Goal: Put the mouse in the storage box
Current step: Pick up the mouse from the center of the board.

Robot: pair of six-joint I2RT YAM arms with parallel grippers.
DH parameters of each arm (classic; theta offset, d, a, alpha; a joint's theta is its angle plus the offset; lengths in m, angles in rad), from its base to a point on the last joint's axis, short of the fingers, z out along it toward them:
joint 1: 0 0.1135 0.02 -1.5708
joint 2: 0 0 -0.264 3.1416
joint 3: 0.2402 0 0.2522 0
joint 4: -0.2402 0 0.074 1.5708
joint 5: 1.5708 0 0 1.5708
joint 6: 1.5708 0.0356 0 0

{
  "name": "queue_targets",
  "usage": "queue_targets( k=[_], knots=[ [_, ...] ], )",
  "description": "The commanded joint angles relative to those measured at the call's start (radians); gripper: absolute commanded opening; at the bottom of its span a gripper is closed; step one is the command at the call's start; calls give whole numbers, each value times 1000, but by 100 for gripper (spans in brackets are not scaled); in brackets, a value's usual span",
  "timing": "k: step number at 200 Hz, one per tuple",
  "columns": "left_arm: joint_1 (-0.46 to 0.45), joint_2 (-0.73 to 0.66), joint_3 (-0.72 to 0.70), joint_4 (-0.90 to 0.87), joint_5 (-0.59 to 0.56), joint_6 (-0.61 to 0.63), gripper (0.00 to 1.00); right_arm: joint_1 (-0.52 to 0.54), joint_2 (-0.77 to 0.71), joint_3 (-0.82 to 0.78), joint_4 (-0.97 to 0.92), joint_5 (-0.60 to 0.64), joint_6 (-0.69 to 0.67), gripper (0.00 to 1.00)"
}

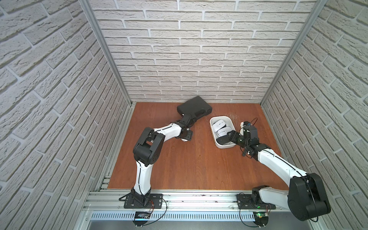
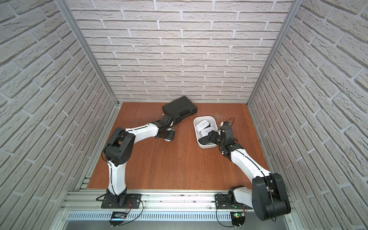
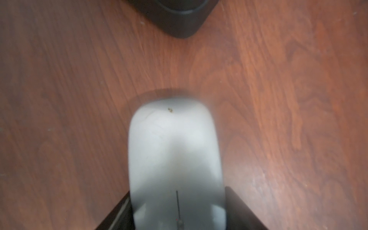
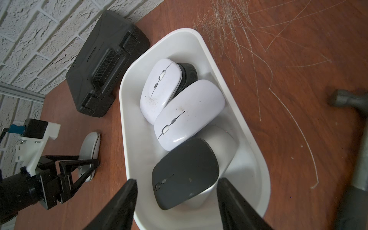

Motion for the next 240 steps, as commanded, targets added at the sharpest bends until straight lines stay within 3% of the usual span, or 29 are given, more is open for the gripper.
queue_targets(
  k=[1, 41, 83, 152, 199, 240],
  knots=[
    [3, 75, -17, -94, -2, -28, 66, 3, -10, 13, 35, -8, 7, 68],
    [3, 26, -66, -42, -17, -27, 61, 3, -7, 17, 34, -12, 8, 67],
    [10, -109, -169, 82, 26, -21, 53, 3, -10, 19, 33, -25, 15, 64],
    [15, -371, -315, 229, 138, -22, 50, 3, -44, 14, 46, -49, 41, 63],
    [15, -575, -434, 350, 254, 0, 50, 21, -60, 41, 79, -160, 100, 62],
    [16, -680, -500, 413, 317, 50, 50, 132, -15, 95, 171, -268, 185, 62]
  ],
)
